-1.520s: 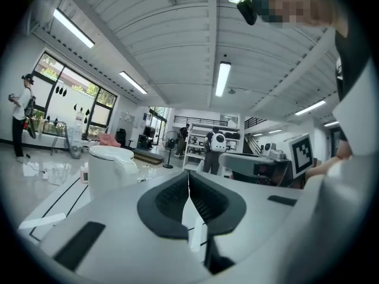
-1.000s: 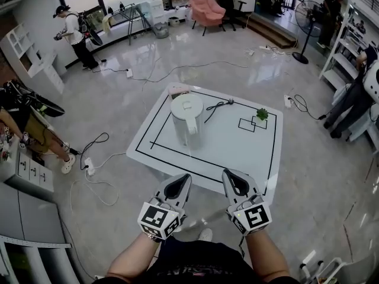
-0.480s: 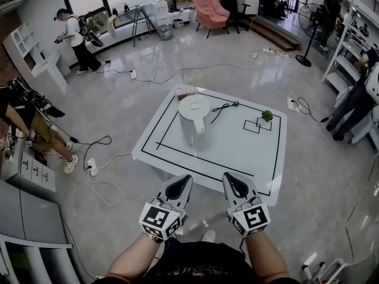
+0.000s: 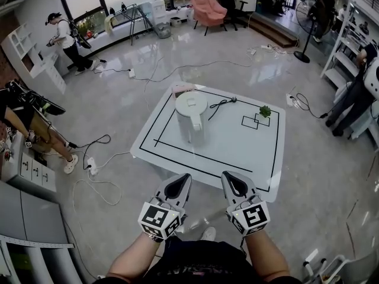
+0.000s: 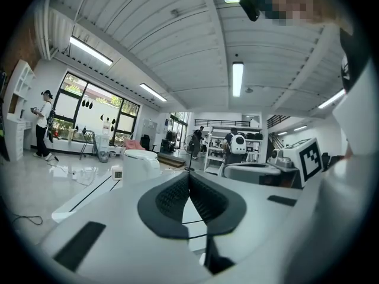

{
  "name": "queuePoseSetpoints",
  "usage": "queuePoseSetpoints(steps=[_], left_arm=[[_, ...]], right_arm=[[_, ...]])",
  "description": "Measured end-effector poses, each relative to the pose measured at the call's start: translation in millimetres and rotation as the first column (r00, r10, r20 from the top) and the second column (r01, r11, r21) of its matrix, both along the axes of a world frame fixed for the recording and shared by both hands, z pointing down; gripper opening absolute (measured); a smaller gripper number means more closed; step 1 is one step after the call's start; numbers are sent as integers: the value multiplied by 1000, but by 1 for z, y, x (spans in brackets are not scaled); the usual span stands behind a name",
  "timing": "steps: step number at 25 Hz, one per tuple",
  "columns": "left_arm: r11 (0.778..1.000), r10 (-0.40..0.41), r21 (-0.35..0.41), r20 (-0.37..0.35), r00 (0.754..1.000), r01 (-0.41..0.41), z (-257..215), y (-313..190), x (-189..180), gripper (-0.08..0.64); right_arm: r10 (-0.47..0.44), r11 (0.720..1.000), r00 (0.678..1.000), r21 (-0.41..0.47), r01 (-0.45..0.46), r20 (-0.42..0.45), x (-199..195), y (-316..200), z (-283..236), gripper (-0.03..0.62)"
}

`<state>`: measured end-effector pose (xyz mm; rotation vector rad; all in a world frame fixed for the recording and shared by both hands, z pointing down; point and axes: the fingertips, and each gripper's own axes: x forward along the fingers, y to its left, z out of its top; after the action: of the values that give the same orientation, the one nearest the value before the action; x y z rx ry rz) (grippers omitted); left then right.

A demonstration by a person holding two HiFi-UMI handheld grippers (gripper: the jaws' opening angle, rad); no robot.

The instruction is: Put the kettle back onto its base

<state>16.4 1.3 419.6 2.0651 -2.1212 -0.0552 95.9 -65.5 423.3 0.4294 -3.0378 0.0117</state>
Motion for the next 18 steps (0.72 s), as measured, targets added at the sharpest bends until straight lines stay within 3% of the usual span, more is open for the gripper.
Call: queuePoseSetpoints(steps=[18], left_arm=[[1000, -6, -3, 18, 1000, 6, -4, 3, 17, 5]], right_arm=[[-19, 1000, 1000, -5, 19, 10, 12, 3, -1, 2]])
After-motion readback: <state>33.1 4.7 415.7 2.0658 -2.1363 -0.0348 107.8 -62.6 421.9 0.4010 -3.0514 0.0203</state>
